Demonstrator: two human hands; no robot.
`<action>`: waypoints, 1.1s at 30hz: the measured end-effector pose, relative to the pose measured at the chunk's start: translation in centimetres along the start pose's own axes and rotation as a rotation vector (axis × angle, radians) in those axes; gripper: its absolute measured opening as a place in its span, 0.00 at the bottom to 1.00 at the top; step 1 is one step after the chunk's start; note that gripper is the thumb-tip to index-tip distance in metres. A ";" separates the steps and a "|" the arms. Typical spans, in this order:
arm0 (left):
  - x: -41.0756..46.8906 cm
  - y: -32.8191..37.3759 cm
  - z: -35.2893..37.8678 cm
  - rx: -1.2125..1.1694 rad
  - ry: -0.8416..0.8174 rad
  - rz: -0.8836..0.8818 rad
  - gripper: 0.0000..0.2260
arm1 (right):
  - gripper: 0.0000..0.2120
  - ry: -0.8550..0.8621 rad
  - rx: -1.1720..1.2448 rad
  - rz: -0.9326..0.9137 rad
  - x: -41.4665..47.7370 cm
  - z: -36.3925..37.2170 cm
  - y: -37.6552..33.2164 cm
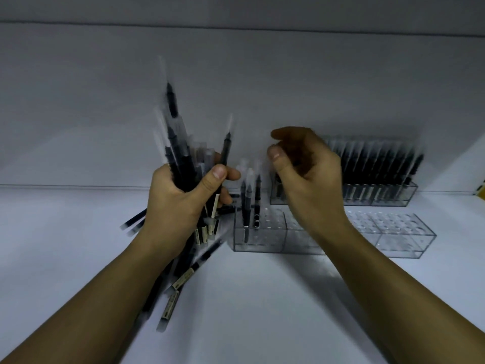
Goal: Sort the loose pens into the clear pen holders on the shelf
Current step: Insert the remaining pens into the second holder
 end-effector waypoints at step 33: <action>0.7 -1.0 -0.4 -0.190 0.109 -0.042 0.07 | 0.05 0.076 0.174 0.100 0.3 -1.1 -0.1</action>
Point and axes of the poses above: each hand's wrist, its own x-axis towards the middle knuckle, its own z-axis out of the palm, y = z × x, the point moved 1 cm from there along x, towards the middle knuckle, and after that the axes turned 12 degrees about -x, right-handed, at the moved point
